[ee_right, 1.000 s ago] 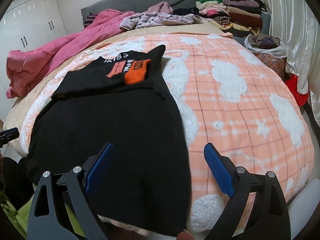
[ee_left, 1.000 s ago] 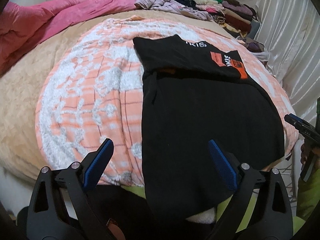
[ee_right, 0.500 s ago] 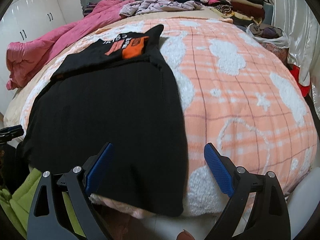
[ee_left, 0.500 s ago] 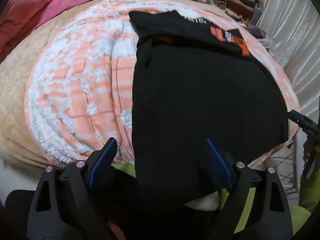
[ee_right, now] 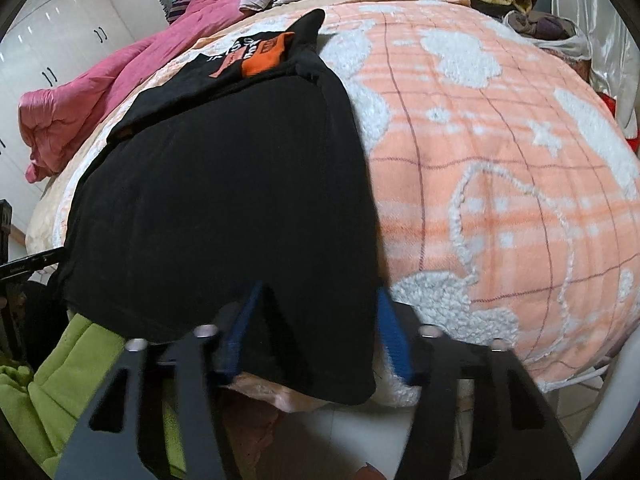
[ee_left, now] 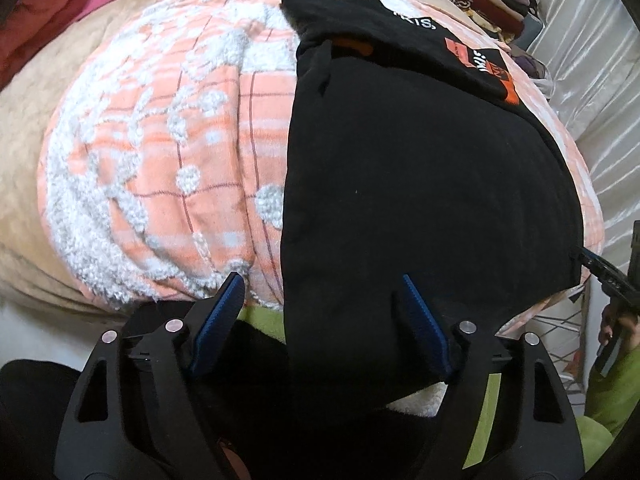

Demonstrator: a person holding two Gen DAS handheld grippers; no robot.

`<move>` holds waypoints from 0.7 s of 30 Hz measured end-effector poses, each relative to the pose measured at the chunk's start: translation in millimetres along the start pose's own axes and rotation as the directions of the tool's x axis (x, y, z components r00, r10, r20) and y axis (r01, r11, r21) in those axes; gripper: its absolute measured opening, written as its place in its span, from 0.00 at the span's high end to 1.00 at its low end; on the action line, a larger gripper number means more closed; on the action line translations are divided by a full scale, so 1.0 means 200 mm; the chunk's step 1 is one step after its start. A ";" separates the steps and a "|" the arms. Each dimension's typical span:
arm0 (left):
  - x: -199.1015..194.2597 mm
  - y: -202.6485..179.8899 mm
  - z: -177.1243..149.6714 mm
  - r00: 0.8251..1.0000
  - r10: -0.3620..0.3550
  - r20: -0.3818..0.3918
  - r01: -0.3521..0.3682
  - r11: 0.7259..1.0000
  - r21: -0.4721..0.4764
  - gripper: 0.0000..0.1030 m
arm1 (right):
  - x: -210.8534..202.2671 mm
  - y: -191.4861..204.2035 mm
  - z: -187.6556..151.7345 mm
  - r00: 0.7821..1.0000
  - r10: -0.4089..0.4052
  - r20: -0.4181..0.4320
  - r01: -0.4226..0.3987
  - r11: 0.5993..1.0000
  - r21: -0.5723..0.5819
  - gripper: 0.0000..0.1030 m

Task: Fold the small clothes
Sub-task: 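Close both tools on the sweatshirt hem, then lift the hem with both tools and fold it toward the collar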

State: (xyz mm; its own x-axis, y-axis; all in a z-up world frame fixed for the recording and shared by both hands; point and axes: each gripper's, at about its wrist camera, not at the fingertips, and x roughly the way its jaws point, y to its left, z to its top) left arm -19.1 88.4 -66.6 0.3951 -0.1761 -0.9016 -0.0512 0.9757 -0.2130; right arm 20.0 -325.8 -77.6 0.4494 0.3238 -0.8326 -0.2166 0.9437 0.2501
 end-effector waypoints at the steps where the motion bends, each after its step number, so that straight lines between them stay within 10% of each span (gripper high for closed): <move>1: 0.00 0.00 0.00 1.000 -0.003 -0.005 0.003 1.000 -0.003 0.34 | -0.01 0.00 0.00 1.000 0.030 -0.001 -0.030 1.000 0.004 0.74; 5: 0.00 0.02 -0.02 1.000 -0.012 -0.015 0.012 1.000 -0.010 0.46 | -0.04 0.00 -0.01 0.997 0.080 0.007 -0.080 0.997 -0.009 0.84; 16: 0.06 0.01 -0.04 0.997 -0.028 -0.065 0.029 1.000 0.008 0.59 | 0.03 -0.04 -0.02 0.993 0.115 0.014 -0.115 0.993 0.024 0.72; 21: 0.03 -0.01 -0.04 0.999 -0.036 -0.041 0.037 0.999 0.020 0.92 | -0.03 -0.03 0.00 0.988 0.149 0.033 -0.149 0.989 0.000 0.89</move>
State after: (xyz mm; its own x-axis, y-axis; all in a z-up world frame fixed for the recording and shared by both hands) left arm -24.5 84.6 -75.0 0.3585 -0.2161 -0.9082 -0.0184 0.9710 -0.2383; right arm 17.6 -332.7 -74.2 0.4403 0.4630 -0.7693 -0.2813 0.8848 0.3715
